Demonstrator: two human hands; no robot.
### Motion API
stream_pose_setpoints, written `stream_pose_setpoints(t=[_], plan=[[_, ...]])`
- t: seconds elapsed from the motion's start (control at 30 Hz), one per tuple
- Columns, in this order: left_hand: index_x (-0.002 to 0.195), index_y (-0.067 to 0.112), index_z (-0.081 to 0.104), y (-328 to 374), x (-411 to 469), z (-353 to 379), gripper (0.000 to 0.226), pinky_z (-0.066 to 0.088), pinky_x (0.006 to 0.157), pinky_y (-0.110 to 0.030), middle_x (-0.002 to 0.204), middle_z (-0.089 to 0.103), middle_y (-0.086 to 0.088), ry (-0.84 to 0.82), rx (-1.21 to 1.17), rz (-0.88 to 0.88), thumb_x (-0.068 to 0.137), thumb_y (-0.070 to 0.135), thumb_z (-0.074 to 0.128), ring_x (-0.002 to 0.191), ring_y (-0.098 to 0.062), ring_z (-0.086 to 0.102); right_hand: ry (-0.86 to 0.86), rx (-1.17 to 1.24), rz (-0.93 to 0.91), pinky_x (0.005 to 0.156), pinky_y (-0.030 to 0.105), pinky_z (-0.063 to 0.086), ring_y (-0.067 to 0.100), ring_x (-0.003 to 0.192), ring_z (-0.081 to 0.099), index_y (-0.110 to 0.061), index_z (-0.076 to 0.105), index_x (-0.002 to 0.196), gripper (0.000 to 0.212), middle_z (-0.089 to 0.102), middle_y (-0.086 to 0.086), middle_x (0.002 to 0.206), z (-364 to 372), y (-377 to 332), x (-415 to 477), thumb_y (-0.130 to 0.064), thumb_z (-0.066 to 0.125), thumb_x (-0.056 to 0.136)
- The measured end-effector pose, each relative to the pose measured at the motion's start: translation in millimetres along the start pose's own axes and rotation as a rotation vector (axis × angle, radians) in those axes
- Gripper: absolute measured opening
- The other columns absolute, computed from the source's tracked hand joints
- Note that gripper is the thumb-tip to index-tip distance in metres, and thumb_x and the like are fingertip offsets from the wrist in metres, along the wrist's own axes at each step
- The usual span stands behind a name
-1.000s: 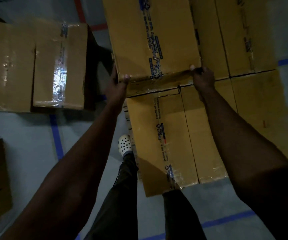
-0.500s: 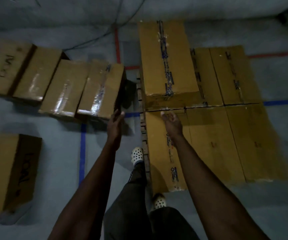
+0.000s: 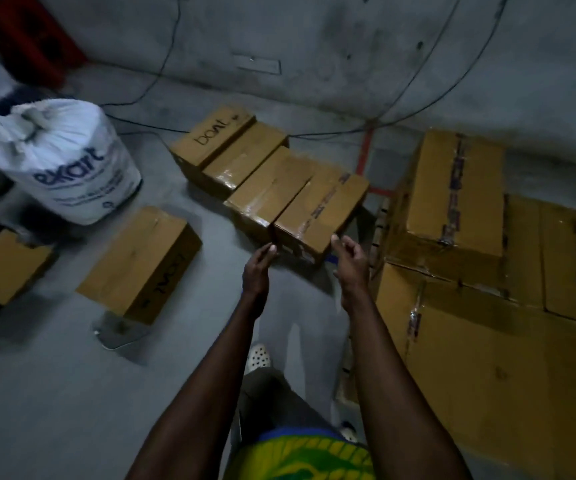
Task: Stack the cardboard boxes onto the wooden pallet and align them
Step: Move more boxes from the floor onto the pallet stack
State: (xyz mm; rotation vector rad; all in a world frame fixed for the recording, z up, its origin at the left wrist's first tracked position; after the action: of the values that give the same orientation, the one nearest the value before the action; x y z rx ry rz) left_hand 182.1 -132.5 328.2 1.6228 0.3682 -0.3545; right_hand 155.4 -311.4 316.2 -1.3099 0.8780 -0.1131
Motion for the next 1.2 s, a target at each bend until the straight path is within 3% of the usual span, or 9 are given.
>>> stream_pose_setpoints(t=[0.13,0.27,0.4,0.57,0.67,0.8,0.97,1.07,1.2], plan=[[0.136,0.008,0.062,10,35,-46,0.044,0.043,0.089,-0.032,0.126,0.068,-0.010,0.006,-0.006,0.016,0.103,0.036,0.053,0.101,-0.006,0.059,0.005,-0.060,0.035,0.085,0.035,0.048,0.017,0.111,0.055,-0.022,0.052,0.142,0.059,0.057,0.003,0.139,45,10,2,-0.045,0.069,0.091],[0.138,0.009,0.060,11,86,-75,0.044,0.042,0.091,-0.031,0.128,0.066,-0.010,-0.055,0.034,0.015,0.104,0.036,0.050,0.099,-0.005,0.057,0.062,-0.101,0.088,0.085,0.034,0.047,0.020,0.113,0.056,-0.019,0.054,0.140,0.057,0.059,0.006,0.138,89,10,22,-0.044,0.070,0.091],[0.138,0.010,0.059,18,134,-84,0.045,0.041,0.078,-0.018,0.132,0.064,-0.008,-0.140,0.114,-0.001,0.103,0.037,0.052,0.099,0.003,0.056,0.122,-0.108,0.100,0.084,0.028,0.043,0.016,0.106,0.054,-0.019,0.057,0.137,0.051,0.061,0.005,0.134,127,10,32,-0.040,0.070,0.092],[0.139,0.013,0.060,24,191,-57,0.045,0.044,0.100,-0.035,0.134,0.064,-0.007,-0.259,0.190,-0.076,0.101,0.037,0.056,0.119,-0.017,0.057,0.178,-0.136,0.126,0.090,0.030,0.048,0.016,0.116,0.057,-0.029,0.059,0.134,0.048,0.062,-0.004,0.131,145,16,61,-0.045,0.071,0.090],[0.139,0.017,0.059,11,237,-31,0.044,0.043,0.098,-0.034,0.130,0.063,-0.001,-0.317,0.235,-0.136,0.101,0.039,0.057,0.121,-0.018,0.057,0.215,-0.125,0.157,0.098,0.035,0.050,0.017,0.121,0.056,-0.028,0.059,0.135,0.049,0.061,-0.004,0.135,146,27,109,-0.044,0.071,0.090],[0.134,0.024,0.061,-49,342,16,0.036,0.045,0.104,-0.039,0.128,0.063,0.003,-0.374,0.302,-0.199,0.100,0.037,0.060,0.120,-0.017,0.058,0.202,-0.157,0.210,0.082,0.022,0.046,0.014,0.115,0.054,-0.026,0.056,0.136,0.047,0.058,-0.003,0.130,152,73,224,-0.041,0.069,0.093],[0.115,0.024,0.067,-184,534,85,0.018,0.048,0.094,-0.037,0.119,0.069,-0.004,-0.306,0.326,-0.284,0.099,0.032,0.062,0.112,-0.023,0.064,0.185,-0.274,0.292,0.090,0.026,0.042,0.018,0.130,0.052,-0.025,0.054,0.139,0.052,0.055,0.000,0.144,155,201,420,-0.039,0.070,0.092],[0.123,0.011,0.065,-276,630,111,0.033,0.052,0.086,-0.041,0.121,0.068,-0.013,-0.240,0.303,-0.384,0.099,0.032,0.061,0.114,-0.033,0.065,0.225,-0.362,0.341,0.091,0.025,0.036,0.024,0.134,0.048,-0.023,0.043,0.148,0.065,0.047,0.004,0.151,153,280,515,-0.037,0.071,0.091],[0.144,0.015,0.049,-345,702,127,0.051,0.047,0.103,-0.042,0.135,0.059,-0.004,0.012,0.243,-0.460,0.097,0.035,0.055,0.120,-0.023,0.058,0.283,-0.369,0.496,0.103,0.036,0.039,0.031,0.141,0.039,-0.019,0.020,0.159,0.092,0.031,0.009,0.159,146,351,584,-0.038,0.075,0.088]])
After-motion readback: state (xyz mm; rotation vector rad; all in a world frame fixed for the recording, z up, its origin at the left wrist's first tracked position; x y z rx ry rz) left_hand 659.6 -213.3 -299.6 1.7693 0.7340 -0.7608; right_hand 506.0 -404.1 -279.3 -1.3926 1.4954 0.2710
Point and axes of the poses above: each hand's wrist, its own x-axis towards the middle knuckle, its own z-axis out of the palm, y = z × x, the point moved 2 cm from there along x, towards the middle knuckle
